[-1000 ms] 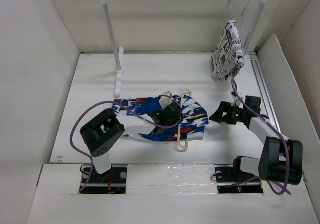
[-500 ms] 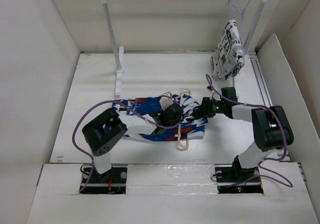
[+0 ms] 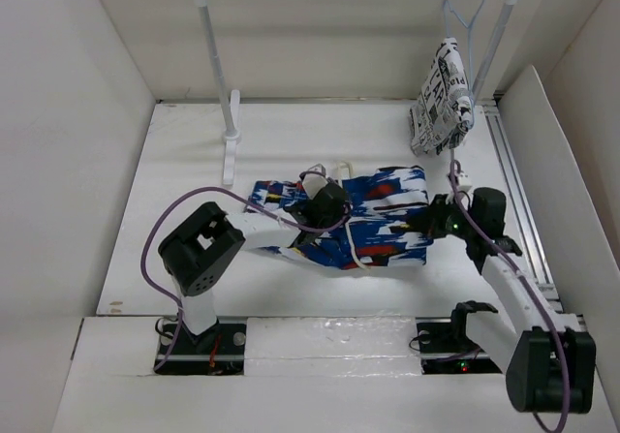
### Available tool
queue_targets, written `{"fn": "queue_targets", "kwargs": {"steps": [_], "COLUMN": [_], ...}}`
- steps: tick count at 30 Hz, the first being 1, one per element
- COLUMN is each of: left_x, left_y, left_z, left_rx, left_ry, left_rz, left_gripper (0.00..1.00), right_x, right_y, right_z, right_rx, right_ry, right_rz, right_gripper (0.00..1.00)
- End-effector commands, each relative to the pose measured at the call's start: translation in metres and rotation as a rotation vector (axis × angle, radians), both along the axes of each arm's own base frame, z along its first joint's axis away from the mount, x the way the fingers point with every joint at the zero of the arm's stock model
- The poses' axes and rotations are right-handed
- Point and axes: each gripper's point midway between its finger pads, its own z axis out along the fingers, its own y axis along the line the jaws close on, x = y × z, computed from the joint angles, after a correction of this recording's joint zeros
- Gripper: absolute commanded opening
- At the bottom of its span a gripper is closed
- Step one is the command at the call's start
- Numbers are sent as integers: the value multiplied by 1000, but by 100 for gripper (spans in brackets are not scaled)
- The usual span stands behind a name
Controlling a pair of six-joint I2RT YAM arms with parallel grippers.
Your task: Place the trousers on the hanger
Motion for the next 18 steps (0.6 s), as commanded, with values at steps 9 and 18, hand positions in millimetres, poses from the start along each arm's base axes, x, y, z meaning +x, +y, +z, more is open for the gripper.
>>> {"fn": "queue_targets", "kwargs": {"steps": [9,18], "left_x": [-6,-25], "left_y": [75,36], "left_z": [-38,-8], "left_rx": [289,464], "left_ry": [30,-138], "left_rz": [45,-302], "left_gripper": [0,0], "right_x": [24,73], "right_y": [-70,-82], "right_z": [-21,-57], "right_rx": [-96,-112], "right_ry": [68,149], "right_rz": [-154,-108], "right_gripper": [0,0]}}
